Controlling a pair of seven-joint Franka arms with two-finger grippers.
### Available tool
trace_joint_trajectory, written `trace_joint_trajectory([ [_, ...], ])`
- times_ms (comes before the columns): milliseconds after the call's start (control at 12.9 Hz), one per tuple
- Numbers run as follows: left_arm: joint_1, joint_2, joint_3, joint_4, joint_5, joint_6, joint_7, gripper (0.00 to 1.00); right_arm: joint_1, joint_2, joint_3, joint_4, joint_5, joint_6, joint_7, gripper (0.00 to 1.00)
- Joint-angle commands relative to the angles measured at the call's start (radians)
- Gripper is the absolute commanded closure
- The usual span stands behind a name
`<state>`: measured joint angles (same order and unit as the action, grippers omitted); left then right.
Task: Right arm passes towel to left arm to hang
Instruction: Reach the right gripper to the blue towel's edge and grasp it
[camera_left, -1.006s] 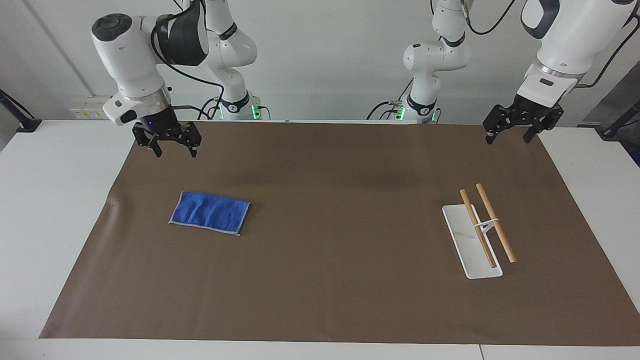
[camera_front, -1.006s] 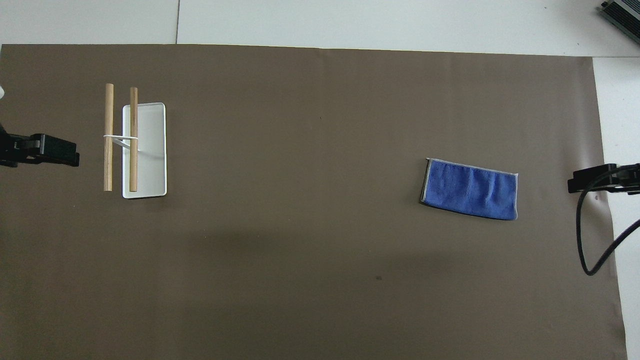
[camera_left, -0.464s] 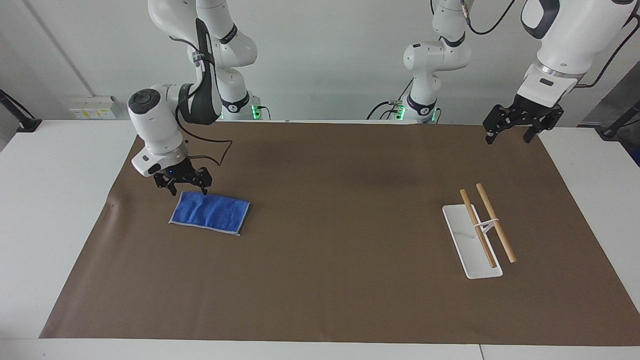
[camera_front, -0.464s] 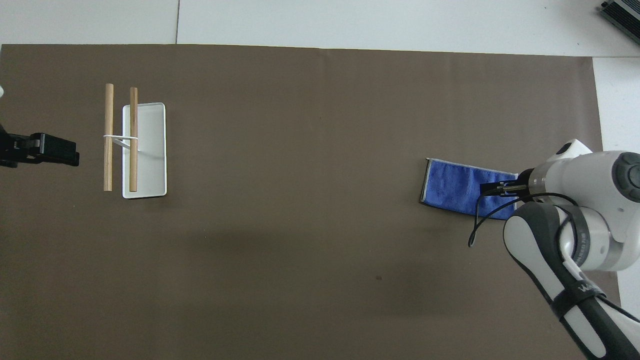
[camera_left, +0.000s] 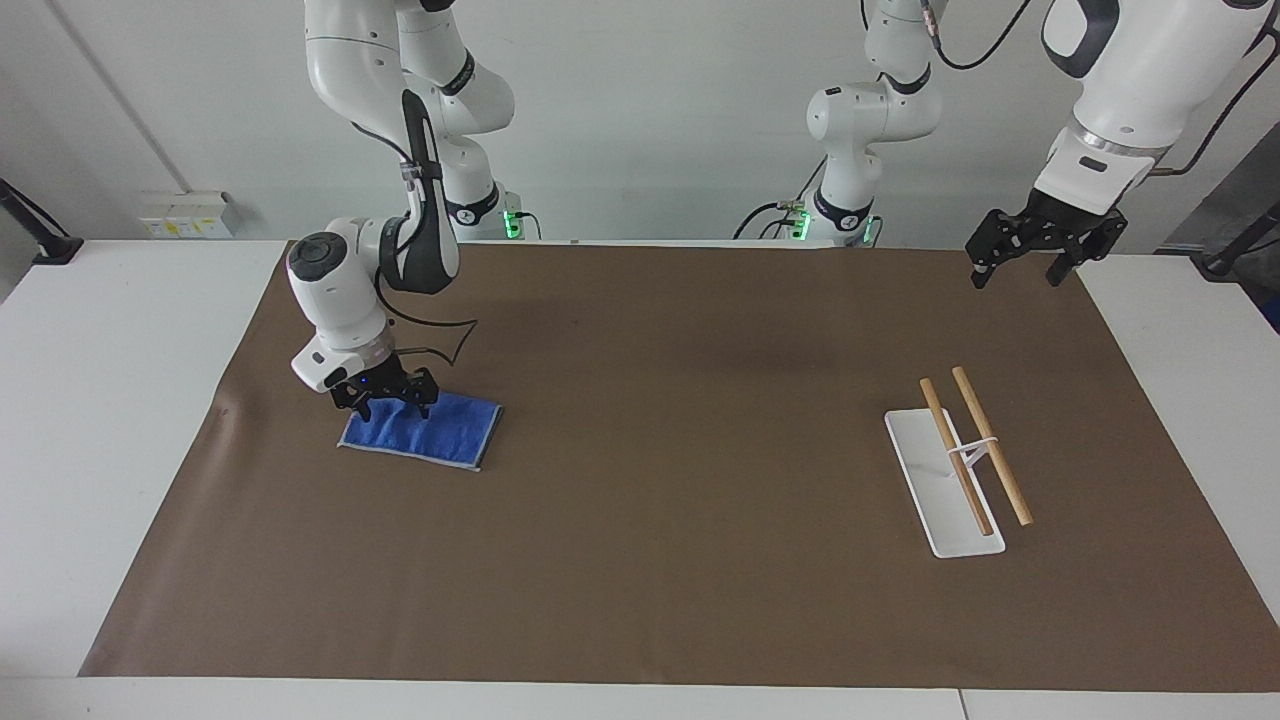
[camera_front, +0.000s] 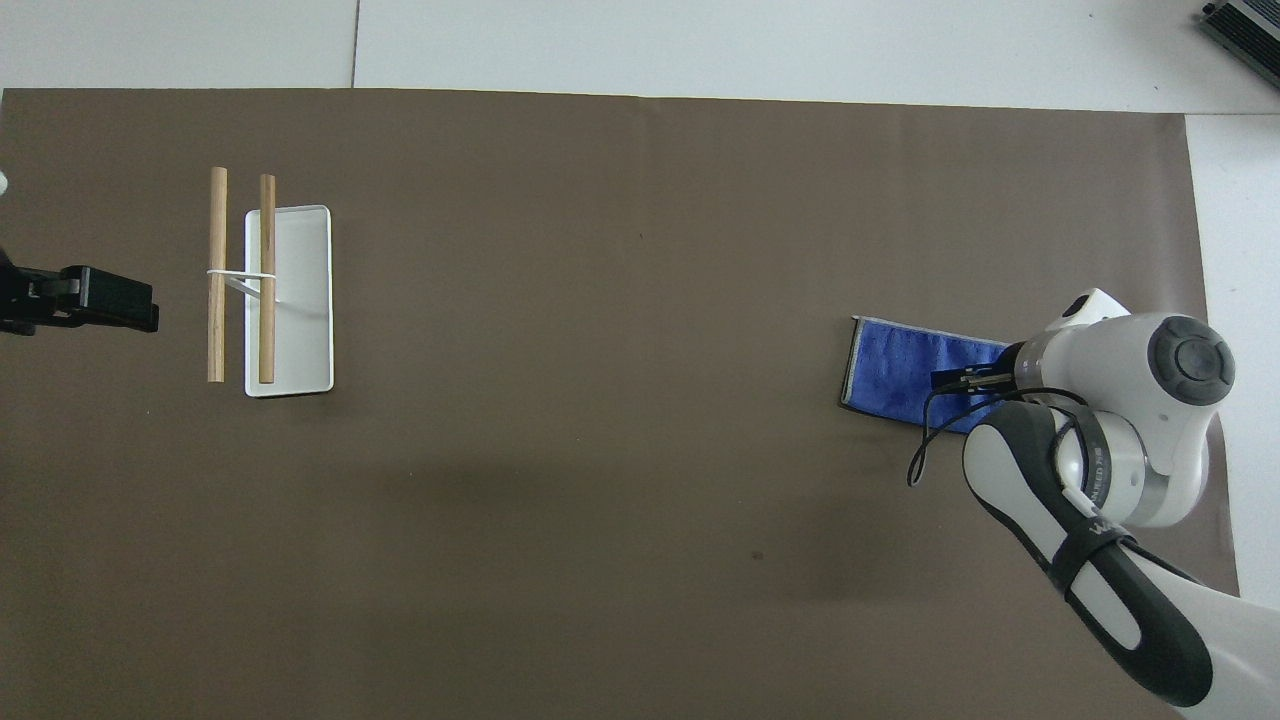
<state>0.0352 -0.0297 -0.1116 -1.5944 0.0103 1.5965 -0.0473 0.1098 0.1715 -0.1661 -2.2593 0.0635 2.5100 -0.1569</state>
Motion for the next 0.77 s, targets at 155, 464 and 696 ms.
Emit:
trace_joint_trajectory([
  [155, 0.0, -0.016, 0.001, -0.012, -0.007, 0.008, -0.003, 0.0, -0.012, 0.011, 0.005, -0.014, 0.067, 0.018, -0.067, 0.0],
  [464, 0.0, -0.016, 0.0, -0.012, -0.007, 0.008, -0.003, 0.0, -0.022, 0.017, 0.005, -0.019, 0.068, 0.03, -0.104, 0.4],
  [696, 0.0, -0.016, 0.0, -0.012, -0.007, 0.01, -0.003, 0.0, -0.021, 0.017, 0.005, -0.016, 0.151, 0.021, -0.098, 1.0],
])
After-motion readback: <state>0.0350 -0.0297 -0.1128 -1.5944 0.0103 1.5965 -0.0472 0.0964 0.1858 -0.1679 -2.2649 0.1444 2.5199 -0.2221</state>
